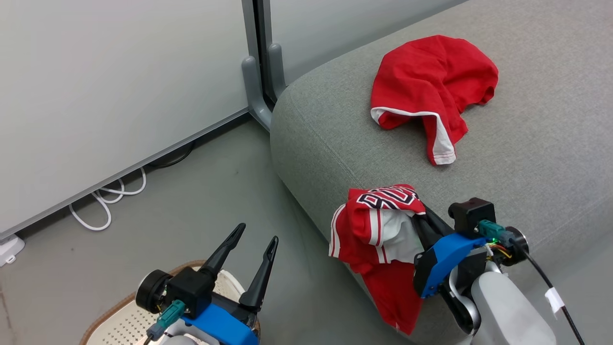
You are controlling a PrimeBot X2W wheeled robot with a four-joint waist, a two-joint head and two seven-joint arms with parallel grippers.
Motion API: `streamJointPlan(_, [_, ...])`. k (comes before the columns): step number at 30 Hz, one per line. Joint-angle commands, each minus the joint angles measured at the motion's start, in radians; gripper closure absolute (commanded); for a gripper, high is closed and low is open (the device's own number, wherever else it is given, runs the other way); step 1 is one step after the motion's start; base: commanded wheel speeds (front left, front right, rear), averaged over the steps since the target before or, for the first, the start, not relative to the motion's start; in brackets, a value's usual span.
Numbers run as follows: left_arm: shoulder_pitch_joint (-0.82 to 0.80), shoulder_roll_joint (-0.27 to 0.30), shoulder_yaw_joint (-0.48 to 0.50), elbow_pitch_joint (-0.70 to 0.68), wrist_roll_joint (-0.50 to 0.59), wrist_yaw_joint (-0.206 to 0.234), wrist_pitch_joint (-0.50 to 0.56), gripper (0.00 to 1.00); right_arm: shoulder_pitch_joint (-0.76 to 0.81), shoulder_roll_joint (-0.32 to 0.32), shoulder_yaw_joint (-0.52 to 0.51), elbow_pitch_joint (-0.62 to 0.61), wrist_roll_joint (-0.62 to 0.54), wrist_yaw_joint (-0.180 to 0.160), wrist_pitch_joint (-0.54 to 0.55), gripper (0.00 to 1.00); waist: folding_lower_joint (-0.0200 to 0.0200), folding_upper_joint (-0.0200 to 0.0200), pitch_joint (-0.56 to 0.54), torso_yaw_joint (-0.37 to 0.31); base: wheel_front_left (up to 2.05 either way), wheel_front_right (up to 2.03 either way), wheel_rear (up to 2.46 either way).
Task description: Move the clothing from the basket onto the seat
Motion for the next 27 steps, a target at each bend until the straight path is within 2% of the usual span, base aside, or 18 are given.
streamJointPlan(1, [-0.01, 0.006, 0.005, 0.002, 0.001, -0.004, -0.003, 0.0, -0.022, 0.002, -0.01, -0.004, 0.009, 0.0, 0.004, 1.0, 0.0, -0.0001, 0.008, 0.009, 0.0, 0.0, 0.0])
streamJointPlan(6, [-0.024, 0.018, -0.008, -0.004, 0.009, -0.004, -0.003, 0.0, -0.111, -0.025, -0.071, -0.018, 0.018, 0.0, 0.025, 1.0, 0.0, -0.0001, 0.046, 0.033, 0.0, 0.0, 0.0])
streamJointPlan(11, [-0.052, 0.046, -0.007, -0.023, 0.021, -0.004, -0.003, 0.0, -0.281, -0.073, -0.154, -0.029, 0.043, 0.0, 0.064, 1.0, 0.0, -0.0001, 0.13, 0.045, 0.0, 0.0, 0.0])
streamJointPlan(17, [-0.118, 0.079, -0.043, -0.04, 0.039, -0.004, -0.003, 0.0, -0.499, -0.2, -0.262, -0.007, 0.043, 0.0, 0.134, 1.0, 0.0, -0.0001, 0.255, 0.083, 0.0, 0.0, 0.0])
streamJointPlan(23, [-0.226, 0.125, -0.096, -0.092, 0.044, -0.004, 0.008, 0.0, -0.682, -0.36, -0.442, 0.031, 0.007, 0.0, 0.155, 1.0, 0.0, -0.0001, 0.405, 0.151, 0.0, 0.0, 0.0])
streamJointPlan(27, [-0.277, 0.14, -0.117, -0.135, 0.045, -0.004, 0.015, 0.0, -0.689, -0.404, -0.53, 0.064, -0.019, 0.0, 0.122, 1.0, 0.0, -0.0001, 0.478, 0.188, 0.0, 0.0, 0.0])
